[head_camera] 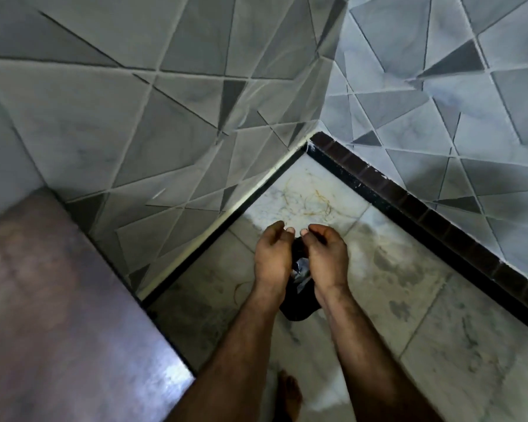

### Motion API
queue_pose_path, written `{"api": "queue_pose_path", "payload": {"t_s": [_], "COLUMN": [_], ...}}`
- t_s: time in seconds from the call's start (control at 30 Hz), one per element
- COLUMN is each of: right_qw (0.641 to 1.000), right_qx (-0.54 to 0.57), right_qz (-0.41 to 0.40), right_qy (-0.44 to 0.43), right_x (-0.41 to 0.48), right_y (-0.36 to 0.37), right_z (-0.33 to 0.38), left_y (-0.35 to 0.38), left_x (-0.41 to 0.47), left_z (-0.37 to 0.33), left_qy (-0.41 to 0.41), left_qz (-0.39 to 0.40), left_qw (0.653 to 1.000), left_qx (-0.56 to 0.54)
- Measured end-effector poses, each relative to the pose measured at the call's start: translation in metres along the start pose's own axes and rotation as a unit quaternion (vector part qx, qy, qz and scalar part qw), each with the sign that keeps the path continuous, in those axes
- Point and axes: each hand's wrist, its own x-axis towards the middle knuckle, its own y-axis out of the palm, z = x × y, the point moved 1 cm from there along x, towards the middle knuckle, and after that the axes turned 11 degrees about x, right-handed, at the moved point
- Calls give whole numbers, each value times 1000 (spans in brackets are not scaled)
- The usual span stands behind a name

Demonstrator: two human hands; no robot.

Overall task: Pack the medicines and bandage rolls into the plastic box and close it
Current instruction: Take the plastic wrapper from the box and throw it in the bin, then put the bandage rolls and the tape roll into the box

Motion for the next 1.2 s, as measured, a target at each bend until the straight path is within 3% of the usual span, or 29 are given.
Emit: {"api": "queue_pose_path", "payload": {"t_s": [0.03, 0.07, 0.23, 0.37, 0.57, 0.8, 1.2], "right_qw": [1000, 998, 989, 981, 946, 908, 865], "right_qx": [10, 4, 59, 76, 20, -4, -164], "right_qz": [8, 58, 124, 151, 300, 409, 460], "right_qy": [-6, -31, -57, -93, -122, -84, -117], "right_x": [-13, -72, -139, -163, -324, -456, -545], "right_y": [1, 29, 40, 54, 115, 163, 187], "right_z": [12, 52, 88, 108, 108, 72, 13], "left_y": [-8, -70, -125, -149, -285, -406, -510], "left_x": [-7, -44, -91, -119, -214, -294, -362], "left_z": [-6, -20, -32, -49, 0, 79, 223], "left_qy": [23, 48, 146, 192, 211, 188, 85], "left_qz": [-7, -38, -43, -62, -175, -275, -362], "left_qw": [1000, 997, 986, 977, 954, 935, 927], "left_qx": [-13, -47, -64, -76, -118, -124, -56]}}
